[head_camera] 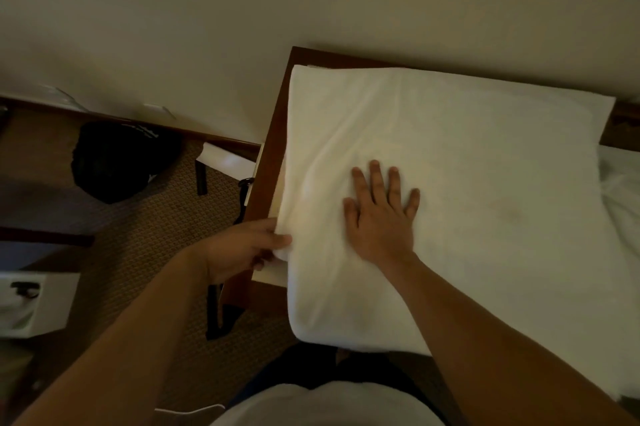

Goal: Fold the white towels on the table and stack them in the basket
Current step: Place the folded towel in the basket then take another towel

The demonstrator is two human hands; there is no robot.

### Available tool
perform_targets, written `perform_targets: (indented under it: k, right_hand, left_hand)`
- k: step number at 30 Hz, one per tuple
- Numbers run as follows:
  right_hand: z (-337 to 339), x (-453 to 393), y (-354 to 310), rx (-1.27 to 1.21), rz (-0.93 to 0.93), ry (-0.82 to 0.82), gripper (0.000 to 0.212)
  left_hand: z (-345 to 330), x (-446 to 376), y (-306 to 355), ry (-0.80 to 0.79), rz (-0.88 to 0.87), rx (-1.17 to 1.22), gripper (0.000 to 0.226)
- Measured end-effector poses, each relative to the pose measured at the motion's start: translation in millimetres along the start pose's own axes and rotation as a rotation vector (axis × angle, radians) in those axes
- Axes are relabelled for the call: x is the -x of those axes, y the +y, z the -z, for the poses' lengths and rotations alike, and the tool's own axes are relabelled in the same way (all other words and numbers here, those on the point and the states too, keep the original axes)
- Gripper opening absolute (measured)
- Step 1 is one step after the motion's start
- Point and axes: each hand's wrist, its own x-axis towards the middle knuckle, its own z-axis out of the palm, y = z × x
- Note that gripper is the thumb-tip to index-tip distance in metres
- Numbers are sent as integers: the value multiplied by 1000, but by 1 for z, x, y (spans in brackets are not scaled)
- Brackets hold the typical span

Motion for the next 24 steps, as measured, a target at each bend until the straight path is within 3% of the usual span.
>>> perform_targets:
  k: [2,4,6,8,11,15,17,19,21,24]
  right_hand:
    - [3,-3,1,-26,3,-56,63]
    - [7,3,0,-49,7,-74,65]
    - [5,27,-2,-38,43,-7,65]
    - [-6,68,-7,-36,84,67,64]
    - [-27,118,-1,-14,36,22,66]
    - [-33,127,11,-7,-1,-53,67]
    - [-31,126,9,-25,1,-66,66]
    - [-29,126,8,-37,-5,-82,67]
    - [-27,127,8,-41,-4,-93,66]
    - [-25,126,6,-69,-12,-115,65]
  left_hand:
    - [-3,7,-7,24,-54,-153,59]
    - [-11,10,-12,239,-172,-173,49]
    - [-20,9,-21,501,-281,-128,36]
    - [-31,8,-32,605,-343,47,27]
    - [-47,10,-40,616,-405,165,18]
    - [-52,17,-47,351,-229,240,30]
    - [-44,25,-51,285,-113,107,31]
    - [-37,35,-49,216,-109,-131,39]
    - [-35,46,-40,262,-203,-253,38]
    - [-41,53,-37,530,-400,-199,29]
